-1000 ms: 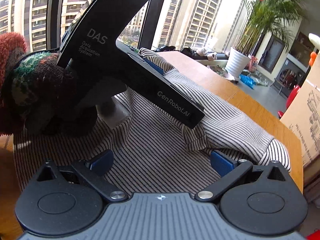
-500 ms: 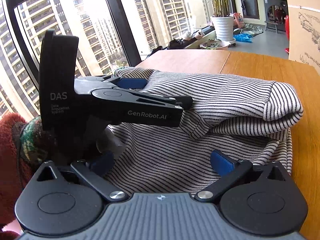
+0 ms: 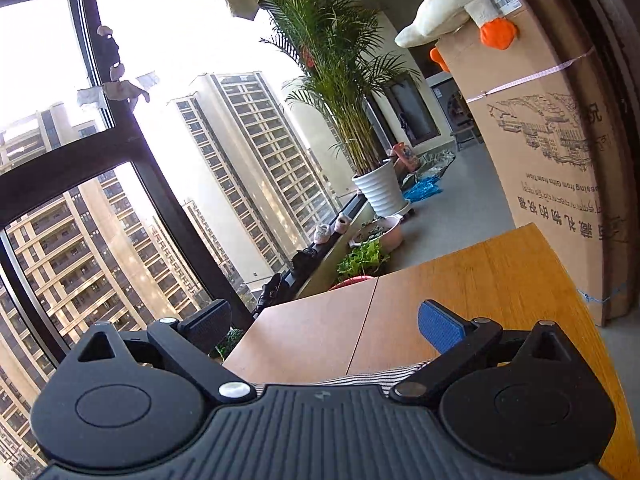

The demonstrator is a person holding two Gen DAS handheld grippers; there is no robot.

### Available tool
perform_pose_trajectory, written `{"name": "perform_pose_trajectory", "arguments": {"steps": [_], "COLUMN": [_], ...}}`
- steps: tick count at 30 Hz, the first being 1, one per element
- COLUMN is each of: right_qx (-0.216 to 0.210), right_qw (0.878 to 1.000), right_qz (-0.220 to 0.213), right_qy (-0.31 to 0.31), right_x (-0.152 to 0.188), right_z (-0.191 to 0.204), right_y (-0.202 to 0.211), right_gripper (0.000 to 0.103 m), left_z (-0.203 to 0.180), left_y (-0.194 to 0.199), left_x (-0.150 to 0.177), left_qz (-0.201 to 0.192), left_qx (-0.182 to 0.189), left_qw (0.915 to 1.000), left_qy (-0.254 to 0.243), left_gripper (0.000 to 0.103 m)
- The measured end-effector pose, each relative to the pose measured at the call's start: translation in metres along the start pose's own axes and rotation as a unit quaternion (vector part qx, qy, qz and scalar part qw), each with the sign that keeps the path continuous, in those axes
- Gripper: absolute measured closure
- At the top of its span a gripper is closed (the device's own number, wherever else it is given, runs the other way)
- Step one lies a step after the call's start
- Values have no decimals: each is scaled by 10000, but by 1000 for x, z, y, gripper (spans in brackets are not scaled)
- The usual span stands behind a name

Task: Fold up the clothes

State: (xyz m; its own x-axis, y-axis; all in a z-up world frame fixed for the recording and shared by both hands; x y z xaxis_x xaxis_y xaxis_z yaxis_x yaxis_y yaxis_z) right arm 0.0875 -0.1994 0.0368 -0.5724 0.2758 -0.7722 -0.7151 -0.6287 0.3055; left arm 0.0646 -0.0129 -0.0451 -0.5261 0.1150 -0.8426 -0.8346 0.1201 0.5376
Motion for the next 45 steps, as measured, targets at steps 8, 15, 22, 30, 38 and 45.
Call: {"name": "perform_pose_trajectory", "arguments": {"steps": [8,15,22,30,38,45], "right_qx": [434,742,-107,-561,-801,-497], "right_qw": [9941,9854,9717,9445,9336,8821], "right_qz": [986,1179,1202,2456,2571,1299], "right_qy": [-137,978,2032,2107,2364,4501], "right_x": [50,50,19,69,94,119], "right_z": [-58,-39,38,75,88,126], "right_y": [-30,-36,-62,-152,-137,-49], "right_gripper": [84,85,38,31,62,96], "left_z": [18,23,27,52,105,109], "left_y": [20,46,26,53,112,117], "left_x": [3,-6,14,34,29,9], "left_qz": [-168,-361,-53,-39,-663,-764], "left_qx": [620,548,784,1561,1365,1206], "left_qw": [9967,9958,9947,9774,9649,9618], "left_qy": [496,639,661,1425,2142,2334], "left_gripper": [0,0,0,0,0,0]}}
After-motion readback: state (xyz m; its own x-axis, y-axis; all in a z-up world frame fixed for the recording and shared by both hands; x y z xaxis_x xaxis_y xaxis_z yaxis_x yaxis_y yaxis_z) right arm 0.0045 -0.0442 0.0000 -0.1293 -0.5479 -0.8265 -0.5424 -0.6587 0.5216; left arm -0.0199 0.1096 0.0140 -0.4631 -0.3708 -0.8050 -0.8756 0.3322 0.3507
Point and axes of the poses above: each gripper's, at about its wrist camera, not at the fingertips, and y roughly against the way its jaws point, z to its left, x to its underside, the point moved 10 cm from there along -y, roughly the way its jaws point, and after that the axes turned 6 degrees about -y, right-handed, at the moved point
